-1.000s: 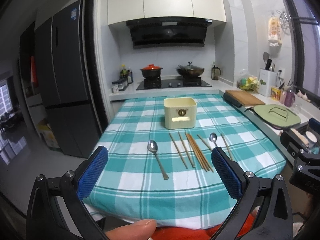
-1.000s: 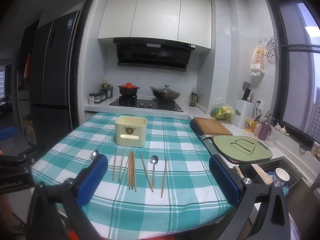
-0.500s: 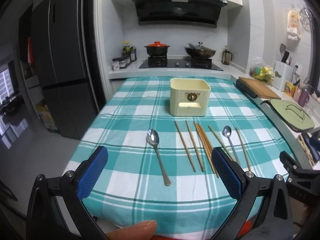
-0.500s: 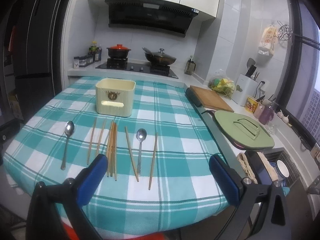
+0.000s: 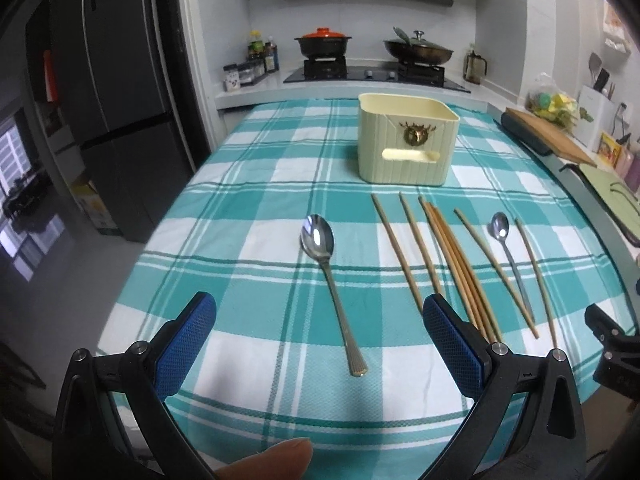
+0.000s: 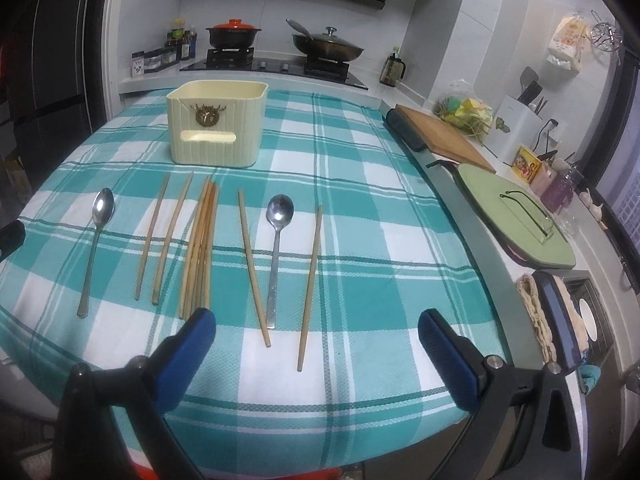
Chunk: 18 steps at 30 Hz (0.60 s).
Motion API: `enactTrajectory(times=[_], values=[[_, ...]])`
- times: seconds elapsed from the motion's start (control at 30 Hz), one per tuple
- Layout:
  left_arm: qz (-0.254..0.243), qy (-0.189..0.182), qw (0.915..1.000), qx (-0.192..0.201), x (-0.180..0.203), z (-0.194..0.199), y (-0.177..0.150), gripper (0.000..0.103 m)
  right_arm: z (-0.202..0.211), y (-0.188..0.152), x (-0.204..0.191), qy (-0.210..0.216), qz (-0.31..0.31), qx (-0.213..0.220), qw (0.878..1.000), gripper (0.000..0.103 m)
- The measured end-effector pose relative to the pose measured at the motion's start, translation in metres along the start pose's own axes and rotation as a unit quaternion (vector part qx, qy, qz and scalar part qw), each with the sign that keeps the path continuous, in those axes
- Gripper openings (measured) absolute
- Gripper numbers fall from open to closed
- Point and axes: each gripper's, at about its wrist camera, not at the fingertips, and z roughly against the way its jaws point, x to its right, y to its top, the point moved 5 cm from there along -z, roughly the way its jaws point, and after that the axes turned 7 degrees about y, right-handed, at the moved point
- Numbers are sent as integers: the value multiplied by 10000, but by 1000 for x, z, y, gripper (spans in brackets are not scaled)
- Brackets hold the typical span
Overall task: Organize utensils
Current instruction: 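Move the left tool toward the steel spoon while the right tool approaches a single chopstick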
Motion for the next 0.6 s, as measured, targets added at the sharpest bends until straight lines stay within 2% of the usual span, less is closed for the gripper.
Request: enactTrajectory(times=[0.3, 0.6], values=[[-33, -96, 9976, -687, 5, -37, -15, 103, -29, 0, 4, -43, 53, -266, 9996, 103], [16, -73, 9967, -804, -3, -49, -19, 103, -42, -3, 10, -163, 127, -361, 9991, 103]])
